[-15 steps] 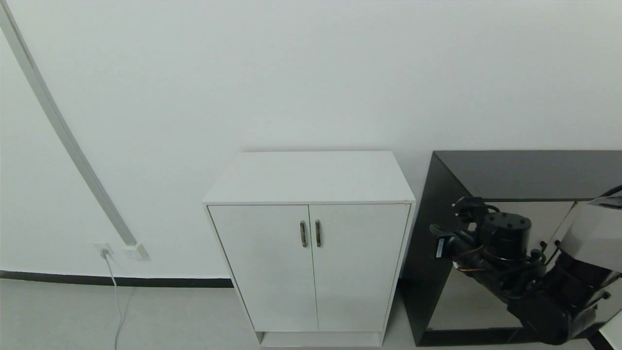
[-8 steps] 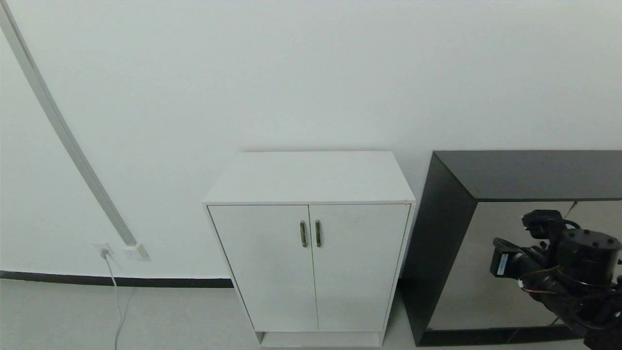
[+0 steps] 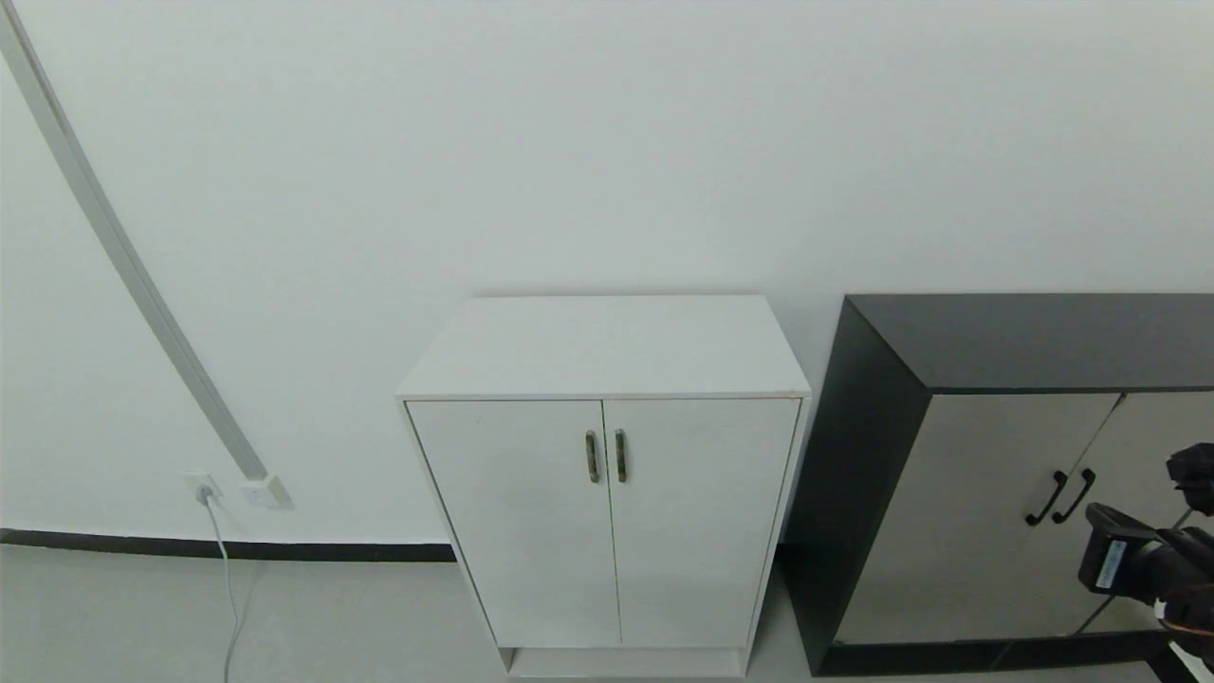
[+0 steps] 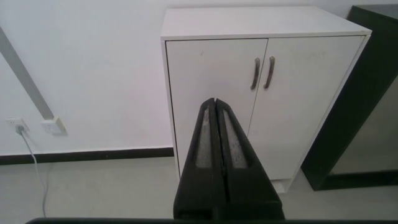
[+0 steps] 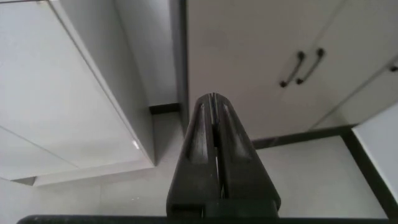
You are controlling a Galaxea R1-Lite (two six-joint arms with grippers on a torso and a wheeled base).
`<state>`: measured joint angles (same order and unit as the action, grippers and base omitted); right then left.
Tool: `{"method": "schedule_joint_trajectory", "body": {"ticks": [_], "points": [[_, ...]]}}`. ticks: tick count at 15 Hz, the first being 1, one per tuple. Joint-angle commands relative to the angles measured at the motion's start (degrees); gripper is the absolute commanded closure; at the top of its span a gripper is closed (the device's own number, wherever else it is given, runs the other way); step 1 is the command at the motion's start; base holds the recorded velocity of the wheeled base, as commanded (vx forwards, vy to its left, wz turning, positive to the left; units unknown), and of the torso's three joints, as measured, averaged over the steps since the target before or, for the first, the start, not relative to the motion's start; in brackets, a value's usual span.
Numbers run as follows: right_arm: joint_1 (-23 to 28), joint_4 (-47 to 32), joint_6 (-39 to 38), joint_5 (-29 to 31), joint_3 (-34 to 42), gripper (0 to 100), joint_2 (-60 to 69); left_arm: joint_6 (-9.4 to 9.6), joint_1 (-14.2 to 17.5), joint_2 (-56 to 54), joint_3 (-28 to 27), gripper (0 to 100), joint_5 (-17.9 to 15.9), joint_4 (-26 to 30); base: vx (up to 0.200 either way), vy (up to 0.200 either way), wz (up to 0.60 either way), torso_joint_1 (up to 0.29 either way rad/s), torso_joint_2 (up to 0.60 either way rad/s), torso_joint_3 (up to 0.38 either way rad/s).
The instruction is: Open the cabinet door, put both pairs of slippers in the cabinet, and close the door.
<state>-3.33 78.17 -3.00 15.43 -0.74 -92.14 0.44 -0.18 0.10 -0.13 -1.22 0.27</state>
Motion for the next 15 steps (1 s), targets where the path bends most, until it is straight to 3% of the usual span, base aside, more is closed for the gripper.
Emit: {"method": "schedule_joint_trajectory", "body": {"ticks": [1, 9, 13, 15], "points": [[2.4, -8.0, 0.0, -0.3, 0.7, 100, 12.0, 0.00, -0.1, 0.0, 0.0, 100, 0.1, 0.0, 0.000, 0.000, 0.00, 0.000, 0.00, 0.000], [2.4, -44.2, 0.0, -7.4, 0.7, 100, 43.7, -0.26, 0.0, 0.0, 0.0, 100, 0.1, 0.0, 0.000, 0.000, 0.00, 0.000, 0.00, 0.000], [1.9, -62.9, 0.2, -13.8, 0.6, 100, 62.8, -0.26, 0.0, 0.0, 0.0, 100, 0.1, 0.0, 0.000, 0.000, 0.00, 0.000, 0.00, 0.000], [1.9, -68.8, 0.7, -15.4, 0.6, 100, 68.8, -0.26, 0.0, 0.0, 0.0, 100, 0.1, 0.0, 0.000, 0.000, 0.00, 0.000, 0.00, 0.000]]}}
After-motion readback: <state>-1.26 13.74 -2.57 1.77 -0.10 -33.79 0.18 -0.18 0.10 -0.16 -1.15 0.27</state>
